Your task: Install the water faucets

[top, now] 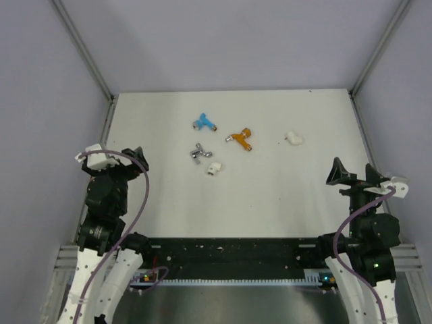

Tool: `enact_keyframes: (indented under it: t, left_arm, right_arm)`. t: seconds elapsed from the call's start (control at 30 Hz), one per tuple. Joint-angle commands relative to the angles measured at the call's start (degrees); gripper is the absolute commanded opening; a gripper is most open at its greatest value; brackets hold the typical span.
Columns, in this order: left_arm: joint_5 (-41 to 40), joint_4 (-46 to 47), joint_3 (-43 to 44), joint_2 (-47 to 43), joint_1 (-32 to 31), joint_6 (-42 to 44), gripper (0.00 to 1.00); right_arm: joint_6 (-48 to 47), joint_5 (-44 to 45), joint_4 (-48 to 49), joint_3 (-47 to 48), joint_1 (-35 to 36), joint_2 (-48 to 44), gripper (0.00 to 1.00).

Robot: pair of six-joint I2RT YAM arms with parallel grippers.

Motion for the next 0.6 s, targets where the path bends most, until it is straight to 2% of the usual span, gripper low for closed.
enact_keyframes:
  t: [0.0, 0.1, 0.2, 0.33, 0.4, 0.57]
  left_arm:
    - [2.65, 1.87, 1.5, 2.96, 0.27, 1.07, 0.99]
    - [4.06, 2.66, 2.03, 5.24, 0.36, 0.8, 0.99]
    - [9.49, 1.44, 4.57, 10.77, 0.54, 0.11, 0.99]
    - [19.42, -6.81, 12.2, 23.32, 0.62, -2.53, 0.99]
    - [21.81, -10.15, 16.78, 29.92, 0.62, -3.76, 0.99]
    - [26.47, -8.51, 21.36, 45.03, 0.62, -5.87, 0.98]
  right_arm:
    - [-0.19, 0.58, 1.49, 1.02, 0.24, -0.25, 0.99]
    - [0.07, -1.44, 0.88, 1.45, 0.24, 0.1, 0.99]
    - [-0.01, -3.11, 1.14, 1.37, 0.24, 0.02, 0.99]
    - [0.25, -3.9, 1.14, 1.28, 0.33, 0.37, 0.99]
    - [0.6, -3.91, 0.87, 1.28, 0.24, 0.28, 0.99]
    - [1.56, -4.87, -0.27, 1.81, 0.33, -0.25, 0.99]
